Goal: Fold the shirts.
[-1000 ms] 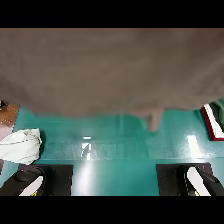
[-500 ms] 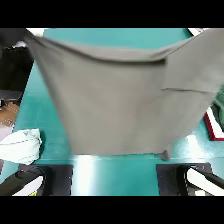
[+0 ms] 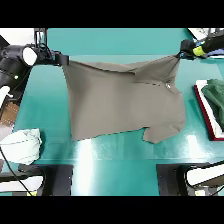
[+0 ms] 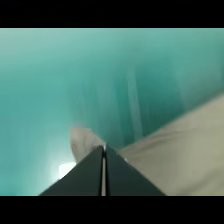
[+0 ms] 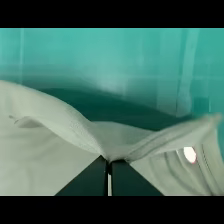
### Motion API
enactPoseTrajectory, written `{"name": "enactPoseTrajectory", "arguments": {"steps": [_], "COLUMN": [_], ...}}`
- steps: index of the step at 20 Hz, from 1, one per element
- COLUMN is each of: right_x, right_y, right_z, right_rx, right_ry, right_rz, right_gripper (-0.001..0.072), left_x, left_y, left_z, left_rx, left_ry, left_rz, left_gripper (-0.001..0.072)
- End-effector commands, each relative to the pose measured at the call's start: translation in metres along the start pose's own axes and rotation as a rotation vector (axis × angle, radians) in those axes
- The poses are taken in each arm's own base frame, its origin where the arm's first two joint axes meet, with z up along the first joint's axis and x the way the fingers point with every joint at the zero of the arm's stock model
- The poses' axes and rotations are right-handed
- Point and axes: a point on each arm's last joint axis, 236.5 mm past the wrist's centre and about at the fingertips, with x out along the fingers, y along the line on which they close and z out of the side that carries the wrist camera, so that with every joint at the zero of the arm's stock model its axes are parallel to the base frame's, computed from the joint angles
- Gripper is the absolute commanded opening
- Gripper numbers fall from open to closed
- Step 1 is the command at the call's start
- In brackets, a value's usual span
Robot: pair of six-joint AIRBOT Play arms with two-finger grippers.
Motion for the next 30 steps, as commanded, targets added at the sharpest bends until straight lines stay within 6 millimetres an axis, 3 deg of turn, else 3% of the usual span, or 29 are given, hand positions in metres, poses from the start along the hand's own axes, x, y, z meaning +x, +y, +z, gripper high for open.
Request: {"name": "enactPoseTrajectory", "arguments": {"steps": [1,3,5,7,12,15,17,21,22,23,24,27,30], "right_x": [0.02,0.017,0.018,0.026,0.05,0.058,0.065,0.07,0.067,0.063,0.055,0.016,-0.017], "right_y": [-0.018,-0.034,-0.05,-0.059,-0.088,-0.095,-0.099,-0.102,-0.101,-0.101,-0.1,-0.098,-0.073], "right_z": [0.038,0.042,0.032,0.011,-0.079,-0.106,-0.119,-0.131,-0.13,-0.126,-0.123,-0.121,-0.143], "right_rx": [-0.009,-0.046,-0.072,-0.101,-0.085,-0.072,-0.064,-0.045,-0.044,-0.043,-0.039,-0.036,0.0], "right_ry": [-0.149,-0.164,-0.122,-0.04,0.26,0.296,0.307,0.331,0.33,0.325,0.326,0.363,0.41], "right_rz": [-0.054,-0.125,-0.191,-0.218,-0.263,-0.268,-0.267,-0.269,-0.269,-0.269,-0.27,-0.262,-0.071], "right_gripper": [0.0017,0.0018,0.0017,0.0017,0.0017,0.0017,0.0019,0.0027,0.0129,0.0357,0.0446,0.044,0.0431], "left_x": [0.018,0.018,0.02,0.023,0.035,0.041,0.043,0.041,0.038,0.035,0.031,0.004,-0.032], "left_y": [0.002,0.003,0.003,0.002,-0.004,-0.008,-0.014,-0.024,-0.026,-0.029,-0.03,-0.021,-0.014], "left_z": [0.026,0.031,0.022,-0.008,-0.105,-0.143,-0.158,-0.165,-0.17,-0.175,-0.18,-0.187,-0.183], "left_rx": [0.01,0.012,0.009,0.004,-0.034,-0.059,-0.09,-0.14,-0.148,-0.159,-0.157,-0.065,-0.007], "left_ry": [-0.141,-0.164,-0.126,-0.002,0.286,0.355,0.374,0.406,0.429,0.454,0.484,0.568,0.576], "left_rz": [0.009,0.01,0.01,0.008,-0.017,-0.03,-0.047,-0.079,-0.086,-0.097,-0.101,-0.078,-0.066], "left_gripper": [0.0023,0.0023,0.0024,0.0023,0.0023,0.0024,0.0024,0.0044,0.0318,0.0645,0.071,0.0712,0.0712]}}
